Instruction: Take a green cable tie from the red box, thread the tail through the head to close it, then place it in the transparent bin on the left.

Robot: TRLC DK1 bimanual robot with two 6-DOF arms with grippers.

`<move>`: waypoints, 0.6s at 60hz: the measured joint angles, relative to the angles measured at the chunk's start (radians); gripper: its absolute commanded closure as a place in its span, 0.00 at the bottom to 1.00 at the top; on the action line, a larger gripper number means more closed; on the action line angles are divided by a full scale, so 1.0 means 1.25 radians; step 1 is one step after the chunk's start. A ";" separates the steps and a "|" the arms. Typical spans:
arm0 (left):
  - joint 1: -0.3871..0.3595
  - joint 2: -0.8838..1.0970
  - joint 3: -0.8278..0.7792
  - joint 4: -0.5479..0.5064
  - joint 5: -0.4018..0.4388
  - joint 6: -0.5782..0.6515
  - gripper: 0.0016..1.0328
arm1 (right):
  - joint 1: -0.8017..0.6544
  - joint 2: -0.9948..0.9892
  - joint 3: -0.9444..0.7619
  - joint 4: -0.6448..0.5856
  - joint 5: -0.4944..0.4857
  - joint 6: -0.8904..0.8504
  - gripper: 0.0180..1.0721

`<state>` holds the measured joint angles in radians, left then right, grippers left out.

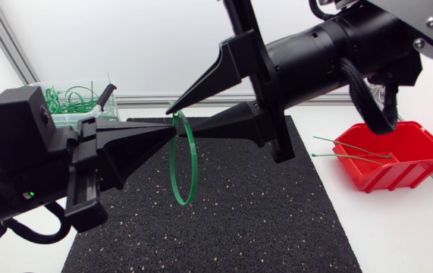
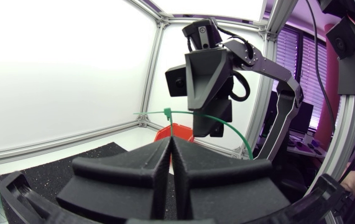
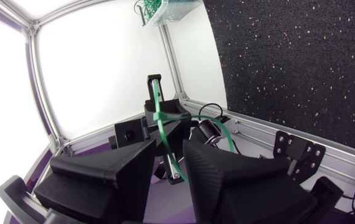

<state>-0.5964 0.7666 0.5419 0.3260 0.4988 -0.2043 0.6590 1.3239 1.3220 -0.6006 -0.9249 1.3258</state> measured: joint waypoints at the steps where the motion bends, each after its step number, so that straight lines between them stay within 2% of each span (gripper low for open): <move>1: 0.000 0.001 0.000 0.000 0.000 0.000 0.97 | -0.001 -0.003 0.000 -0.002 0.001 -0.001 0.59; 36: 0.004 0.011 0.000 0.004 0.000 0.000 0.97 | -0.077 -0.015 -0.016 -0.041 -0.038 -0.079 0.59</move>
<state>-0.5911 0.7799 0.5423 0.3305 0.4988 -0.2039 0.5632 1.3056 1.3025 -0.6514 -0.9726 1.2266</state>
